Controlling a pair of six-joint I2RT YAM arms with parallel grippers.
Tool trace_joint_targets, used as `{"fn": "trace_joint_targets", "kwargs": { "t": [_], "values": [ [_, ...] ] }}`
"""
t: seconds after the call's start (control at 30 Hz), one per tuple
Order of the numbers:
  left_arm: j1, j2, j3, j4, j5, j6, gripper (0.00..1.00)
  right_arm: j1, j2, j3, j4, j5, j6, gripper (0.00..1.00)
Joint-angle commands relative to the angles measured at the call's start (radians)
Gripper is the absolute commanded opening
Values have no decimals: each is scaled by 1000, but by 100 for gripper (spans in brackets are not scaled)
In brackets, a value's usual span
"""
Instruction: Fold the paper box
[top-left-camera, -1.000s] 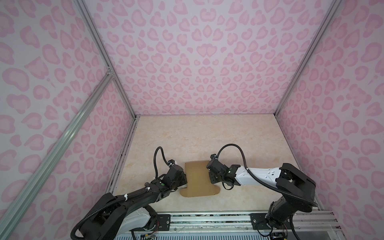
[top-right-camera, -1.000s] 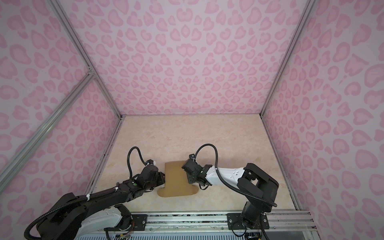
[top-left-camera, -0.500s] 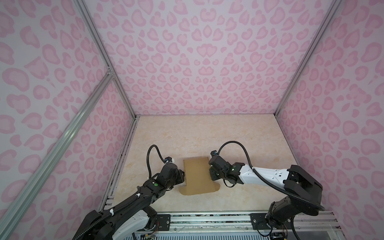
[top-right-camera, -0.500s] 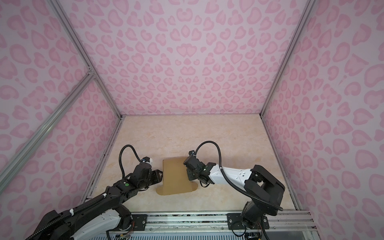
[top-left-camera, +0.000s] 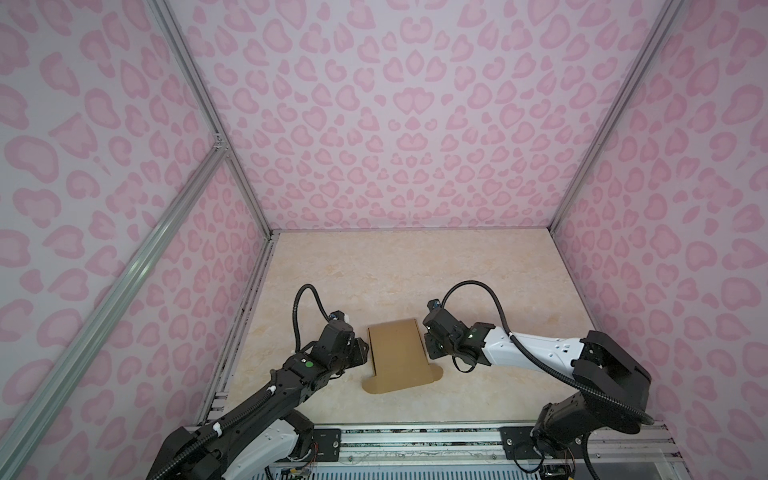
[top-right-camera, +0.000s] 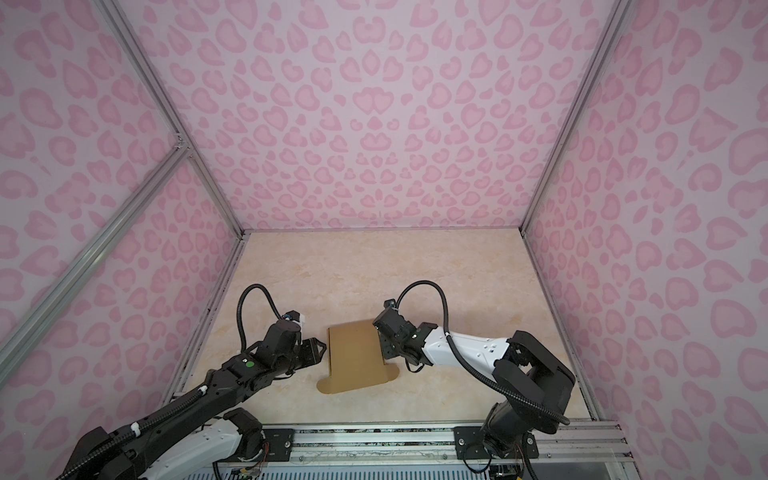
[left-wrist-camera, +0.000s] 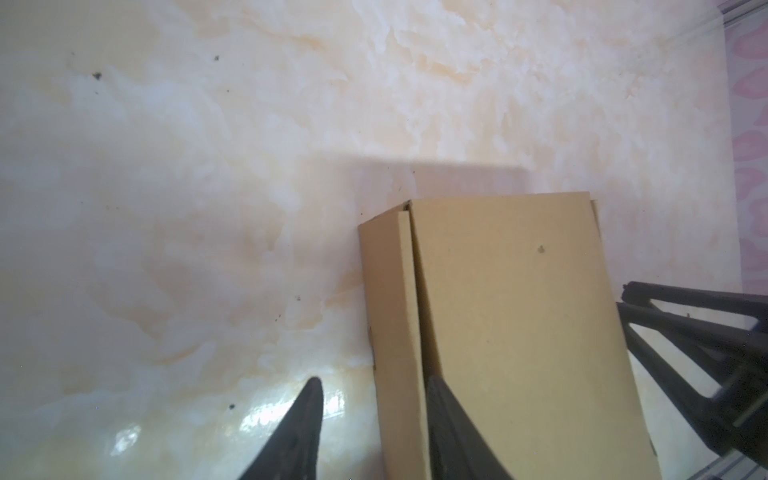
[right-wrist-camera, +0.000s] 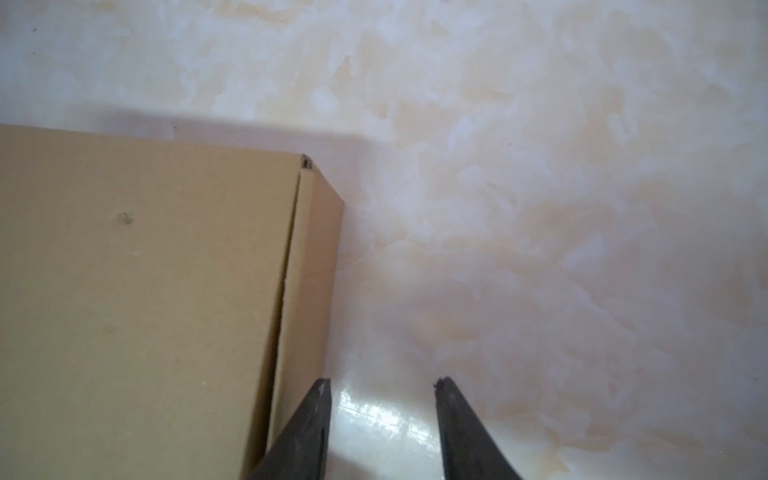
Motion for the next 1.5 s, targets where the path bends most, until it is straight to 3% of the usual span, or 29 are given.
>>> {"fn": "trace_joint_targets", "kwargs": {
  "t": [0.0,0.17,0.33,0.73,1.0,1.17,1.47],
  "values": [
    [2,-39,22,-11,26,-25,45,2,-38,-10,8,-10,-15,41],
    [1,-34,26,25,123,-63,45,41,-109,-11,67,-100,-35,40],
    [-7,-3,-11,64,176,-67,44,100,-145,-1,80,-81,-45,39],
    [-96,125,-74,141,117,-82,43,136,-29,-65,241,-212,36,39],
    [-82,18,2,15,35,-27,43,124,27,-64,224,-206,47,38],
    [-71,-76,25,-58,25,-28,45,122,-67,-42,159,-161,20,39],
    [-72,-164,-88,-55,123,-103,46,98,-186,-43,63,-116,-16,41]
  ]
}}
